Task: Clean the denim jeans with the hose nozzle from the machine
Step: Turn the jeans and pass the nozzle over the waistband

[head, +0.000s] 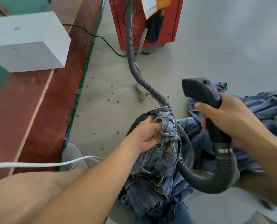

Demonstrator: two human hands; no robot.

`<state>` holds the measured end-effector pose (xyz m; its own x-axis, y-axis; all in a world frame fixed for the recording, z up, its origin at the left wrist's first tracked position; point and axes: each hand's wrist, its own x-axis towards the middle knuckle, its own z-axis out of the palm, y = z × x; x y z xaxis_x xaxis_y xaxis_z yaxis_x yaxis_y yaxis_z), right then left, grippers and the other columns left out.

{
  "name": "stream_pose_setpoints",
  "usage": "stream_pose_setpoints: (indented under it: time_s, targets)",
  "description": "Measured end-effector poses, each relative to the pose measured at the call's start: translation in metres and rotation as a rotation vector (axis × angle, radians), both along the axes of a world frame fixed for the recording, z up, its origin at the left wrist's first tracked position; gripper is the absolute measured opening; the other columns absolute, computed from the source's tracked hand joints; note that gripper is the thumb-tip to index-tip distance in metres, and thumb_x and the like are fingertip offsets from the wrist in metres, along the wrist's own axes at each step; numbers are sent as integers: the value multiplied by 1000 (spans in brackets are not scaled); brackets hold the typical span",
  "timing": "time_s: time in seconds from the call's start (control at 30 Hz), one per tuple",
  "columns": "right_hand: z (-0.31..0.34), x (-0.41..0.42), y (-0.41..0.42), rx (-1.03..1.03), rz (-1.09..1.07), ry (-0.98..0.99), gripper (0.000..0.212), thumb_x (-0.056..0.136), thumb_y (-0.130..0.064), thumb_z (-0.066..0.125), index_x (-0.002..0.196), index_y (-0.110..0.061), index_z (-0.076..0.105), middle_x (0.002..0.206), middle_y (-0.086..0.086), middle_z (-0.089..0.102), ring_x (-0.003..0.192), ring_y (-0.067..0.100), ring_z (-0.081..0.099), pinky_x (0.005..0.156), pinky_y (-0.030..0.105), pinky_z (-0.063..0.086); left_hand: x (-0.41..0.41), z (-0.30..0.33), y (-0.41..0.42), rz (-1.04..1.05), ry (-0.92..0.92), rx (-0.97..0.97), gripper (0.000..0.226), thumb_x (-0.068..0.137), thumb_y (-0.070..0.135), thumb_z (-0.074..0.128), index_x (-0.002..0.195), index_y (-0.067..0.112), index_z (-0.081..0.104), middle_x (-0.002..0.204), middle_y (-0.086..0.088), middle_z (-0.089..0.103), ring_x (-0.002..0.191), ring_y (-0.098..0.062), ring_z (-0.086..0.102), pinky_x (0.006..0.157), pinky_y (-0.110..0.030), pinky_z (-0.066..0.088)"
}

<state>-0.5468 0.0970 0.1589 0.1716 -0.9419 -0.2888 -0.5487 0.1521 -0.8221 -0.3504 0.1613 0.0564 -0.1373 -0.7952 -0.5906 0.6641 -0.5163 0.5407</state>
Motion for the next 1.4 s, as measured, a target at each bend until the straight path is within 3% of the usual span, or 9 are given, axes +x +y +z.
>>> stream_pose_setpoints:
  time_s: [0.23, 0.33, 0.47, 0.6, 0.8, 0.97, 1.07, 1.2, 1.4]
  targets:
    - [-49, 29, 17, -61, -86, 96, 52, 60, -51, 95, 92, -26, 62, 78, -7, 70, 70, 9, 67, 57, 28, 51, -46, -4, -6, 0, -374, -38, 27, 73, 16, 84, 97, 23, 73, 87, -4, 77, 77, -19, 74, 68, -33, 61]
    - [-64, 25, 6, -107, -111, 173, 34, 69, -29, 88, 85, -25, 59, 73, -2, 69, 65, 17, 67, 54, 30, 50, -49, -9, -9, 60, -433, 47, 67, 71, 17, 91, 127, 12, 54, 103, -5, 78, 98, -27, 75, 90, -51, 61]
    - [-73, 11, -8, 82, -194, 80, 19, 76, -3, 77, 91, -5, 66, 61, 9, 68, 50, 24, 63, 51, 37, 56, -38, -22, -11, 26, -595, 94, 69, 91, 11, 76, 151, 6, 42, 105, 3, 76, 109, -23, 70, 102, -49, 55]
    - [-66, 2, -19, 259, -267, -127, 21, 82, 1, 80, 98, -3, 65, 55, 6, 63, 43, 16, 55, 44, 29, 51, -23, -29, -1, -278, -985, 109, 48, 96, 43, 68, 133, 15, 57, 117, -1, 68, 118, -26, 64, 102, -42, 52]
    - [-62, -6, -25, 361, -315, -338, 22, 83, 3, 79, 96, -6, 63, 52, 4, 60, 41, 15, 53, 42, 25, 49, -19, -42, 12, -847, -1139, 159, 121, 80, 86, 54, 160, 8, 8, 150, -16, 49, 130, -36, 54, 101, -44, 49]
    - [-62, -10, -27, 466, -280, -412, 18, 86, 3, 74, 93, -7, 61, 54, 3, 59, 43, 13, 52, 42, 25, 49, 2, -44, 16, -339, -2065, -177, 80, 80, 65, 72, 134, 15, 41, 134, -14, 47, 120, -32, 45, 99, -45, 43]
    - [-60, -15, -26, 514, -142, -403, 20, 87, 3, 73, 95, -8, 59, 57, 3, 55, 45, 14, 51, 42, 26, 48, 38, -47, -8, -459, -1682, -161, 69, 93, 50, 68, 151, 29, 38, 153, -10, 40, 145, -32, 35, 114, -48, 34]
    - [-57, -20, -30, 493, -81, -403, 20, 88, 3, 73, 102, -5, 60, 64, 5, 54, 49, 13, 49, 46, 26, 51, 56, -44, -23, -417, -1130, -210, 19, 105, 29, 57, 100, 23, 75, 91, 4, 75, 95, -20, 68, 76, -18, 47]
    - [-57, -33, -42, 508, -128, -402, 22, 87, 1, 74, 106, -6, 63, 65, 5, 56, 49, 12, 52, 46, 26, 52, 42, -24, -27, -196, -634, 91, 25, 74, 39, 64, 62, 20, 74, 72, -8, 70, 67, -22, 63, 68, -34, 46]
